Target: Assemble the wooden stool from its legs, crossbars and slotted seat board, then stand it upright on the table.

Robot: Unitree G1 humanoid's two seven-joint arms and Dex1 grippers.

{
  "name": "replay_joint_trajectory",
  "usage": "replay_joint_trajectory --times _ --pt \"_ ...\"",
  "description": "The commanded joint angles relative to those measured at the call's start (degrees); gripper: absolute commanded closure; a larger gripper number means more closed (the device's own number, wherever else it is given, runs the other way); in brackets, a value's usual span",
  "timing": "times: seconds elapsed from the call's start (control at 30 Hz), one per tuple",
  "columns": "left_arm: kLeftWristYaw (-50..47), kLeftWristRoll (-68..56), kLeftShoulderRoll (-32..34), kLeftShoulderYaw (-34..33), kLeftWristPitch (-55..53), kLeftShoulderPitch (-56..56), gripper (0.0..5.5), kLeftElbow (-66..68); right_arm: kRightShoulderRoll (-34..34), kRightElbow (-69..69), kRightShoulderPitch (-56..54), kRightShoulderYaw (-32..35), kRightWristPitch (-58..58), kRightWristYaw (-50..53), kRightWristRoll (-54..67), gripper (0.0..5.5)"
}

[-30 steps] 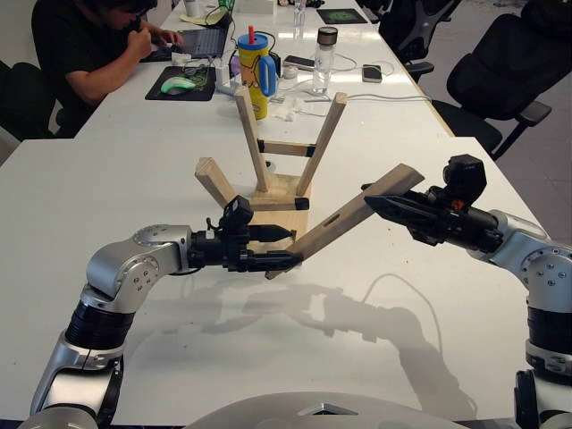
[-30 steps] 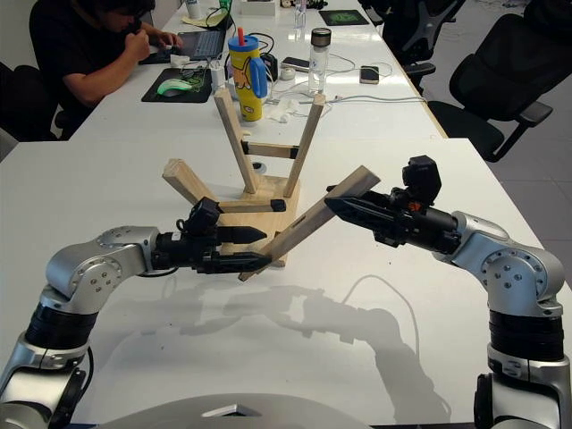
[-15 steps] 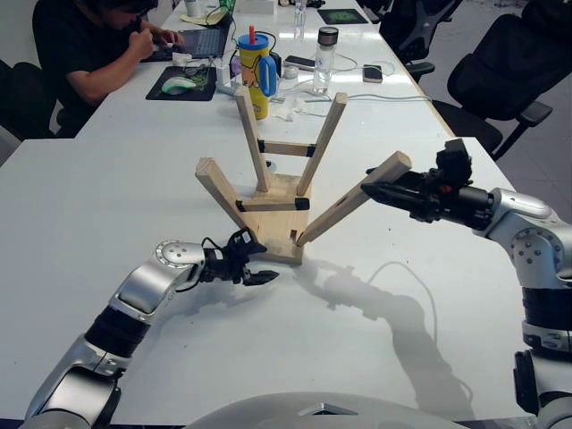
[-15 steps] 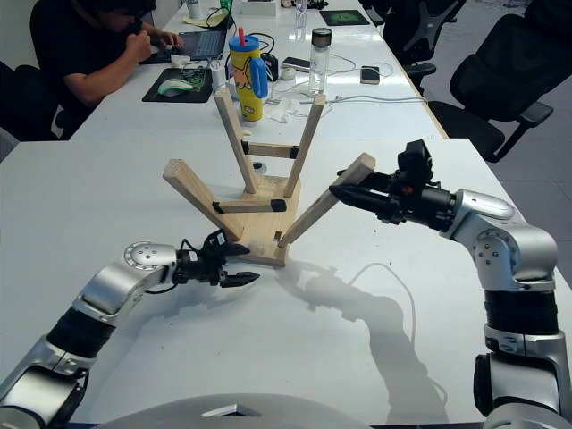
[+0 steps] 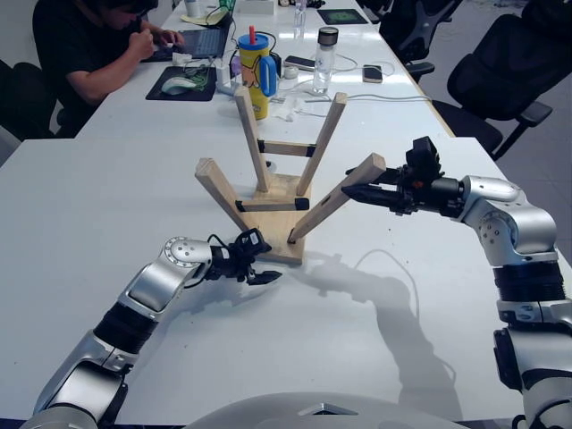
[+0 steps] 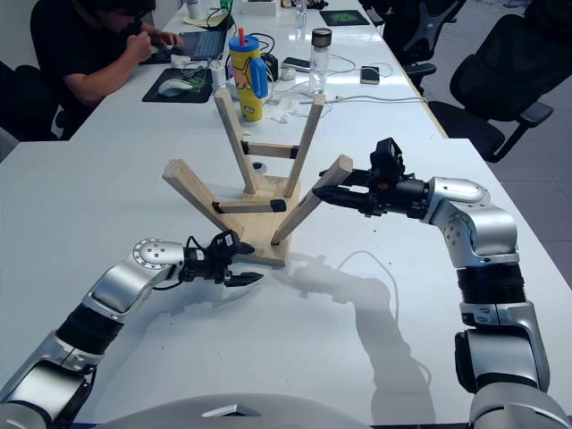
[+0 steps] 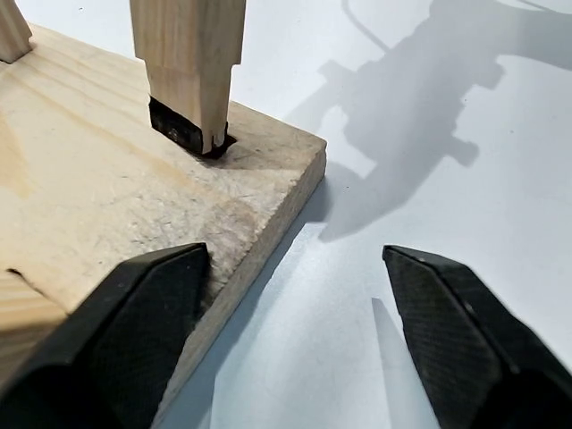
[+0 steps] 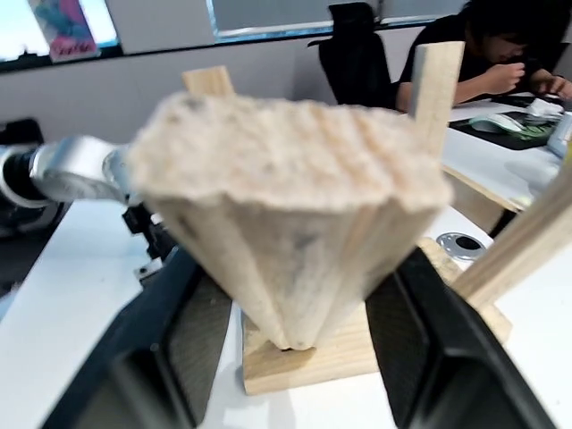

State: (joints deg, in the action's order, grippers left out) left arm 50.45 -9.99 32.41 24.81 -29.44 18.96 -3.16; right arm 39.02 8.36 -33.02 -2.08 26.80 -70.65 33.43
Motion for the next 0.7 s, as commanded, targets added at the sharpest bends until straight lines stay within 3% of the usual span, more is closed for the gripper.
replay_joint_trajectory --times 0.03,0.2,0.33,0.7 --pt "0.1 1.8 -0.3 1.5 -2.0 -1.8 1.86 1.9 1.5 1.3 -2.9 -5.2 -1.1 -2.6 -6.5 3.43" --pt "-0.1 2.0 -1.0 1.3 -2.4 -2.5 1.86 1.4 2.9 1.0 -7.0 -9.9 0.7 -4.5 -10.6 3.43" --pt "-0.7 2.2 -1.5 1.2 -2.2 -3.2 1.86 1.4 -0.4 1.5 -8.9 -13.5 3.0 -2.0 -12.5 3.44" --pt "-1.0 2.8 -2.7 1.3 -2.4 -3.4 1.86 2.0 -2.3 -3.0 -5.1 -15.6 2.5 -2.8 -11.5 3.44"
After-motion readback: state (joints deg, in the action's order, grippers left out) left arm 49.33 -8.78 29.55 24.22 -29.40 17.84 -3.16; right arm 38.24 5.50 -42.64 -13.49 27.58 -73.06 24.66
